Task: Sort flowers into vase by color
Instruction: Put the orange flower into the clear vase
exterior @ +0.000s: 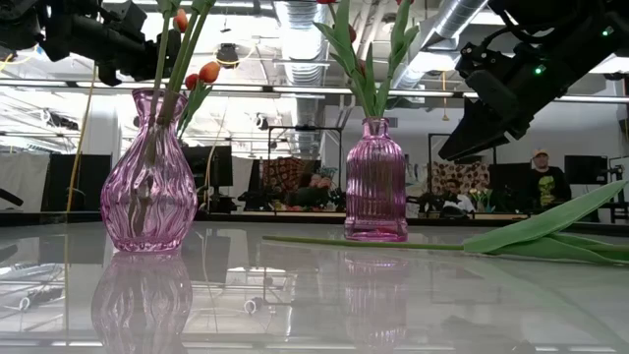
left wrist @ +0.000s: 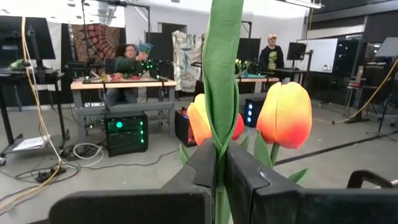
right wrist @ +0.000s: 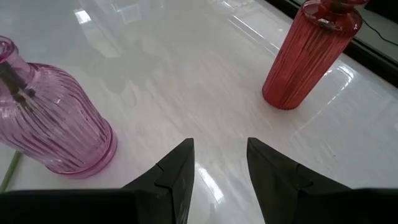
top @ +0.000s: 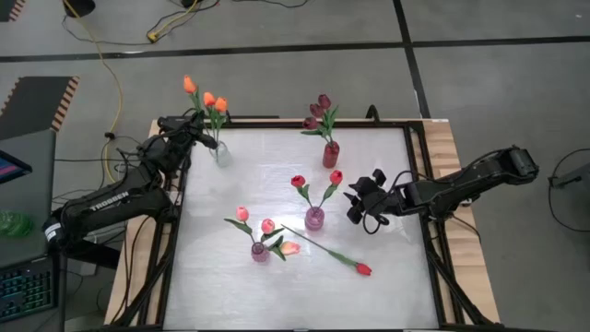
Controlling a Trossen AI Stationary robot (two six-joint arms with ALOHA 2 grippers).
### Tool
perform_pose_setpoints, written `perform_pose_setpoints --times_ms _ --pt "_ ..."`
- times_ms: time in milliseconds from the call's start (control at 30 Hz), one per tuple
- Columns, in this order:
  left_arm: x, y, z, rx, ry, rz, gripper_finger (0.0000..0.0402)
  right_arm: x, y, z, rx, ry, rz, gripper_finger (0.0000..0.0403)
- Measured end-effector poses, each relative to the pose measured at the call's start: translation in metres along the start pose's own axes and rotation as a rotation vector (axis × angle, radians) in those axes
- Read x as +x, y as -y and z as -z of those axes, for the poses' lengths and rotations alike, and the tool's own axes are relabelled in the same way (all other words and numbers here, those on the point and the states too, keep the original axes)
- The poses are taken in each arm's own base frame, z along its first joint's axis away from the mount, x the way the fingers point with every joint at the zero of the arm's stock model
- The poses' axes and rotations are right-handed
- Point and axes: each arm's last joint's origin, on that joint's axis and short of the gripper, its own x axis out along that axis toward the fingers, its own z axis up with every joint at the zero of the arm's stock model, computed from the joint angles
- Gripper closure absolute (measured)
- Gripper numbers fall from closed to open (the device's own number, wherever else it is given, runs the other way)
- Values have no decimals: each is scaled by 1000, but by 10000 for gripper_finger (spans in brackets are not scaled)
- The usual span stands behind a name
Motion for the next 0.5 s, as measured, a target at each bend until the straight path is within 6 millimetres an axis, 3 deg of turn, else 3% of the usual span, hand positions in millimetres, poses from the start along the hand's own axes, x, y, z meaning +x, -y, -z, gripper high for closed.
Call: perform_pose_setpoints --times_ms 133,500 --pt "0 0 0 -26 0 -1 382 0 0 0 -6 0 0 230" --pt "-2 -3 6 21 -62 -57 277 0 0 0 -6 0 0 230"
